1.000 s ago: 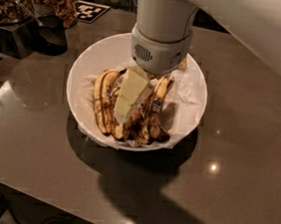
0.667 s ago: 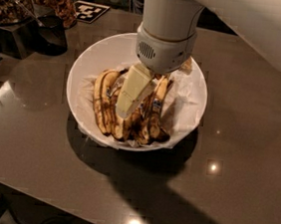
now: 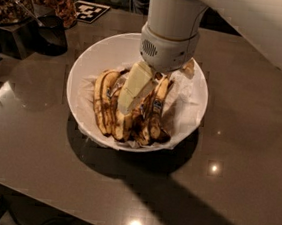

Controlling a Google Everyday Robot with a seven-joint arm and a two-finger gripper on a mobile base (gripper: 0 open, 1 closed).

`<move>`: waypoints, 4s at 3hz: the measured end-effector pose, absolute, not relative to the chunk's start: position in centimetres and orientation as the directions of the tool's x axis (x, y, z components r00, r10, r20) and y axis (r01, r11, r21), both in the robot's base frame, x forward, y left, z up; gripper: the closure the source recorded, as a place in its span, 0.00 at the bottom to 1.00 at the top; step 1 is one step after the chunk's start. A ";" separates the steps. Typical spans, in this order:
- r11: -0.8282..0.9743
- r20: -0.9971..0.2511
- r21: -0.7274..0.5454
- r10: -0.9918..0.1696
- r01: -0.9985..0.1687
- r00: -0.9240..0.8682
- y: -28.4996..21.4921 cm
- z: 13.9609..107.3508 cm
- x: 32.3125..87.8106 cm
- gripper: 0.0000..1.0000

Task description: Pick banana from white bowl

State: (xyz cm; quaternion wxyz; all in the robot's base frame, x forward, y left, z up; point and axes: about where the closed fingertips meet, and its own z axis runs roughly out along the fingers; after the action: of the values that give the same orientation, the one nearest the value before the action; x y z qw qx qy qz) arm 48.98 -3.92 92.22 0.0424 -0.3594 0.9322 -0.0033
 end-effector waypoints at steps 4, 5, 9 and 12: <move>0.754 -0.069 -0.011 -0.656 -0.657 -0.752 -3.7 91.6 49.2 0.28; 0.771 -0.066 -0.008 -0.636 -0.637 -0.769 -4.0 91.5 49.1 0.30; 0.803 -0.029 -0.083 -0.594 -0.590 -0.804 -3.0 91.3 49.4 0.33; 0.822 -0.004 -0.037 -0.569 -0.569 -0.822 -3.8 90.1 50.7 0.38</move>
Offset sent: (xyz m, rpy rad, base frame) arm -0.0140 -0.0113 -0.0046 -0.0481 0.0888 -0.0114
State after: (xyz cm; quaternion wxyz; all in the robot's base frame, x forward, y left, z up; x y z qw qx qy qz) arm 50.69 -3.80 90.05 0.0074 -0.2981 0.9544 -0.0171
